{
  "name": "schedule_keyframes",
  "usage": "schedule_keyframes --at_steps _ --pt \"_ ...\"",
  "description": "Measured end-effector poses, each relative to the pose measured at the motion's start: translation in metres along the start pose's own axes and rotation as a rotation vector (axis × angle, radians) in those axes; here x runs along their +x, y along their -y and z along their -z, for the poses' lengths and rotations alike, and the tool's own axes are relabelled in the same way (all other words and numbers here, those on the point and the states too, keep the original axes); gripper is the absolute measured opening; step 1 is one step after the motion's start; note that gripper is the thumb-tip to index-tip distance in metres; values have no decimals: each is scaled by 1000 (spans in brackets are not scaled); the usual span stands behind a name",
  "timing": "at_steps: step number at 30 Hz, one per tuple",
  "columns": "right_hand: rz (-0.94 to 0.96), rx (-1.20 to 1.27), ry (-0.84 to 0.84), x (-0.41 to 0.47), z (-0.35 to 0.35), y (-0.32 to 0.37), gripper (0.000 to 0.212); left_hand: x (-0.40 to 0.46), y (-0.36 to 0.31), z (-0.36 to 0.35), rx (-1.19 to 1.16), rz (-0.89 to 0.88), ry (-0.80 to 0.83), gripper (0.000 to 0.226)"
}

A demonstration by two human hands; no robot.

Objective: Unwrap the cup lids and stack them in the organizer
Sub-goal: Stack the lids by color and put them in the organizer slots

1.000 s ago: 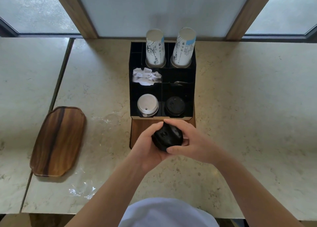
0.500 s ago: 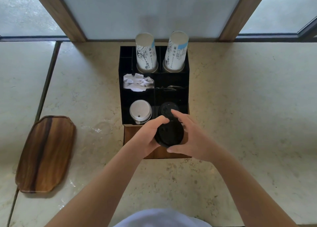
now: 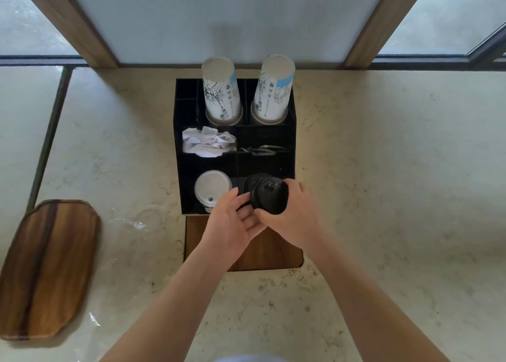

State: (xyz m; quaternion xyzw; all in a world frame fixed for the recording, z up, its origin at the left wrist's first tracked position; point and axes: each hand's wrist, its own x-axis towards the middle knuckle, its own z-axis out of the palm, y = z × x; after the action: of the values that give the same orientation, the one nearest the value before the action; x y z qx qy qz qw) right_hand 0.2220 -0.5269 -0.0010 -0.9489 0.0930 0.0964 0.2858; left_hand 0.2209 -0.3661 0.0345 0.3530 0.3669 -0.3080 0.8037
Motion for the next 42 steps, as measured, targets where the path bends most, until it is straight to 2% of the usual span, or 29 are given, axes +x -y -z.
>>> schedule_keyframes --at_steps 3,5,14,20,26,30,33,36,39,42 --pt "11 -273 -207 4 -3 9 91 1 5 3 -53 -11 -30 57" --pt "18 -384 -242 8 -4 17 95 0 4 3 -128 -26 -35 62" --pt "48 -516 -178 25 -15 29 87 -4 -7 -11 -248 -20 -35 81" --pt "55 -587 -46 29 -18 30 96 1 -7 -8 -257 -4 -24 91" --pt "-35 -426 128 40 -21 35 100 10 -24 -8 -147 71 -29 97" --pt "-35 -435 135 44 -23 33 94 15 -31 -4 -69 121 -8 97" --pt "-20 -467 132 49 -26 34 88 21 -37 -7 126 183 15 96" --pt "-7 -516 138 55 -29 38 82 28 -40 -21 352 183 -56 88" --pt "12 -555 139 59 -31 36 86 33 -40 -35 507 126 -99 66" --pt "17 -534 134 60 -33 32 88 35 -38 -39 477 143 -175 74"
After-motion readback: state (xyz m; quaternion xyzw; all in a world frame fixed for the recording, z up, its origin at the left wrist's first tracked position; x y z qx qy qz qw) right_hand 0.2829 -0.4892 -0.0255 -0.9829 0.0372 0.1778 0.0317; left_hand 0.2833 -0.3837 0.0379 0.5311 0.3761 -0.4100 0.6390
